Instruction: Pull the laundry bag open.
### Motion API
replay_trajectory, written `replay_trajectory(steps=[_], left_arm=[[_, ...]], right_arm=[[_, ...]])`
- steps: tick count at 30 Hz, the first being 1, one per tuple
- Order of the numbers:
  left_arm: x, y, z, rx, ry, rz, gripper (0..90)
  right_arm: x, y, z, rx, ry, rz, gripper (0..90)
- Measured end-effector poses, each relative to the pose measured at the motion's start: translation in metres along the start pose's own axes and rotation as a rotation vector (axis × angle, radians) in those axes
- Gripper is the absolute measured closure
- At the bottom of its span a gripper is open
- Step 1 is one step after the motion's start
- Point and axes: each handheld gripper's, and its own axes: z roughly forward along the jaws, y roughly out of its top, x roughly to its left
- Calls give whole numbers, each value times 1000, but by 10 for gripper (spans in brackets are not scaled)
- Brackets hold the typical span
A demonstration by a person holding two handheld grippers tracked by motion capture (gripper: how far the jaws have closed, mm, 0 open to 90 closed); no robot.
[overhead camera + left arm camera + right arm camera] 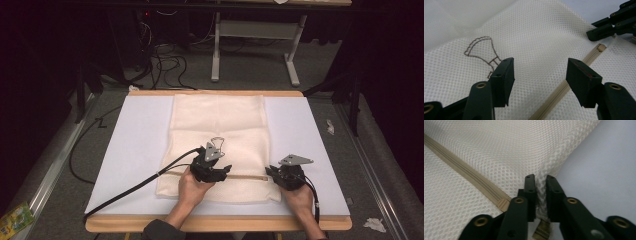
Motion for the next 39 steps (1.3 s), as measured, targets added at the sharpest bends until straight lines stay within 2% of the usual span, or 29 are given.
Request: replay_trajectory(steps=[2,6,8,14,17,18,19,20,22,24,26,28,30,36,38,39], left_arm=[[-1,3,1,-4,-25,-14,402],[-2,4,3,-7,-50,-8,425],[-3,4,5,-2,-61,-9,440],[-11,8,11,-2,-100,2,459],[-14,8,16,-14,-147,-30,477],[-18,7,21,6,-156,-19,492],[-18,7,21,6,-156,-19,497],[-23,7,26,23,-176,-10,502],[-26,8,27,28,-176,0,512],[-34,10,29,19,-197,25,528],[-37,11,30,15,-201,36,537],[-45,12,32,1,-204,64,589],[-52,13,38,14,-227,76,619],[-62,17,47,16,-248,96,628],[-64,18,49,0,-256,82,585],[-65,19,50,6,-247,91,585]], right_arm=[[-1,0,0,0,12,12,859],[-5,0,-1,-12,34,25,872],[-8,0,-3,-26,59,59,876],[-11,4,-8,-45,86,75,877],[-13,7,-13,-50,94,78,877],[-13,9,-17,-54,100,81,878],[-13,9,-17,-54,100,81,878],[-14,11,-19,-59,108,85,879],[-15,12,-20,-62,116,89,879],[-14,15,-22,-65,112,79,879],[-13,15,-23,-65,114,81,879],[-13,17,-24,-74,116,79,880],[-12,20,-28,-89,113,70,880],[-10,23,-30,-98,115,57,881],[-10,24,-31,-103,121,54,880],[-10,24,-31,-103,121,54,880]])
